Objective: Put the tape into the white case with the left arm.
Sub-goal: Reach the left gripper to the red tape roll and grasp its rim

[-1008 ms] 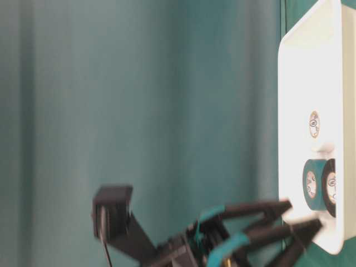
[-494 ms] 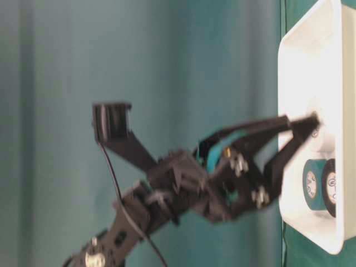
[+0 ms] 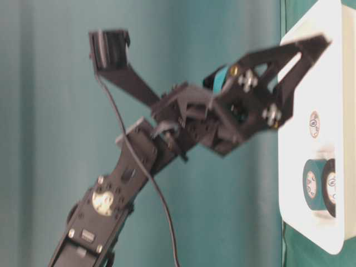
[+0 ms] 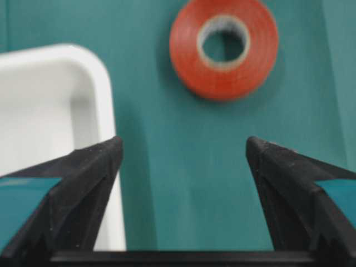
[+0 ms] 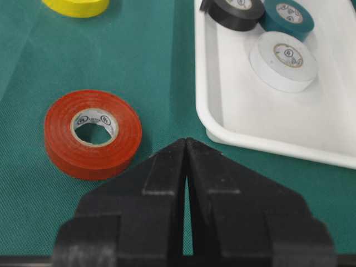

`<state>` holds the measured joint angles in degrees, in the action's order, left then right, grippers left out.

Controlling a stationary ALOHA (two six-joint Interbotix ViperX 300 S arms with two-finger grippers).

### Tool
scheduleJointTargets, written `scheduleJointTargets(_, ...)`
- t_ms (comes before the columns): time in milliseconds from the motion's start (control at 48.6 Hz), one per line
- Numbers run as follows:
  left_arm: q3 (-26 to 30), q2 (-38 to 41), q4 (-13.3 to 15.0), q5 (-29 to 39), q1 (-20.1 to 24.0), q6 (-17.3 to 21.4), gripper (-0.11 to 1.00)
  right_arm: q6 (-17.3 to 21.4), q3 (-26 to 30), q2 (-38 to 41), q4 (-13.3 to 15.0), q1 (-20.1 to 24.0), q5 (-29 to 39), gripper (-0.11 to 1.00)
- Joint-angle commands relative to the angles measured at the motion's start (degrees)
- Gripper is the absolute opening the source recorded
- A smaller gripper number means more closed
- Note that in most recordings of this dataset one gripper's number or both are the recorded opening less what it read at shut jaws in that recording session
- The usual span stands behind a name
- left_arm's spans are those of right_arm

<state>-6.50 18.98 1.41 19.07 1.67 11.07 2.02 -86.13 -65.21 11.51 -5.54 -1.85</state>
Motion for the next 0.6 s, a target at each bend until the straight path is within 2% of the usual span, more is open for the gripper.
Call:
scheduleJointTargets(0, 3.9, 0.6, 0.1, -0.6, -0.6, -0.2, 0.89, 0.2, 0.5, 0.4, 0.1, -0.2, -0.5, -0.09)
scheduleJointTargets(329, 11.9, 7.8, 0.1, -1.5, -0.9, -0.1, 0.89, 0.1, 0.5, 0.4, 0.1, -0.2, -0.6, -0.09)
scheduleJointTargets(576, 15.6, 12.0, 0.0, -1.8, -0.6, 0.0, 0.89, 0.2, 0.4, 0.4, 0.1, -0.2, -0.8, -0.09)
